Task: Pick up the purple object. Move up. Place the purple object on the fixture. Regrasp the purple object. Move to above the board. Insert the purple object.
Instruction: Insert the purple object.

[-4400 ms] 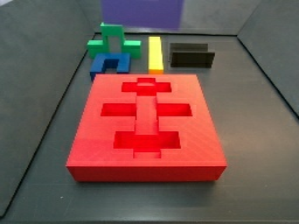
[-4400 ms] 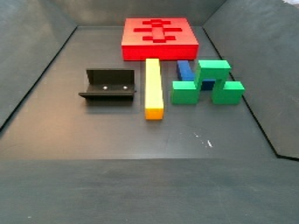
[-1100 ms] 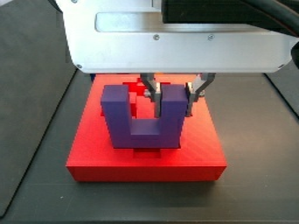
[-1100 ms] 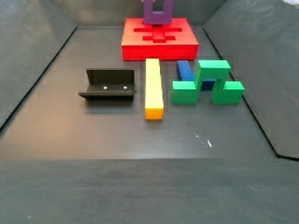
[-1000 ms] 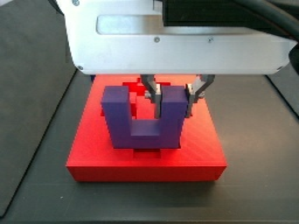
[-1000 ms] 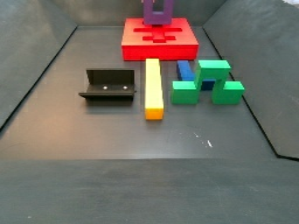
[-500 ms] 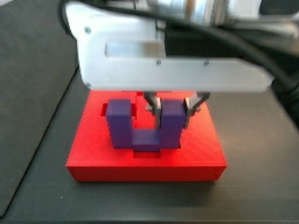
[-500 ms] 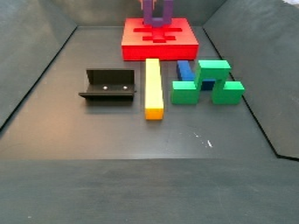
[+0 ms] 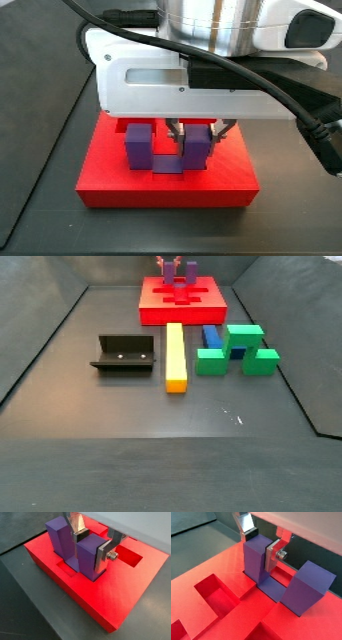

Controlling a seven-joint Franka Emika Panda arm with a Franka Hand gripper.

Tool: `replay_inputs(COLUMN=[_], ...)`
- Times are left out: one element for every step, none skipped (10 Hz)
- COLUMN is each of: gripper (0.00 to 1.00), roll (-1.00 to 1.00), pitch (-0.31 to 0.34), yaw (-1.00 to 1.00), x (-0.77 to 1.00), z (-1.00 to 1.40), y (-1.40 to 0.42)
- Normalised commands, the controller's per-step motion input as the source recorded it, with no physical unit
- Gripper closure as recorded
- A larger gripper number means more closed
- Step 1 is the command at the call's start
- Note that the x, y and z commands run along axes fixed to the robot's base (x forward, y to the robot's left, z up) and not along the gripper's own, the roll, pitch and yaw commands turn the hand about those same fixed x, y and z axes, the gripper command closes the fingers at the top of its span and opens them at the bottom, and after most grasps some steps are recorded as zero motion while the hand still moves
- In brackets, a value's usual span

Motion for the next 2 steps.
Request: replay_inputs(gripper=[1.00,1.00], roll=[0.01,0.00], pitch=[0.000,0.000], yaw=[0.00,0.00], x=[0.00,0.00], z=[0.00,0.00], y=[-0.02,0.00])
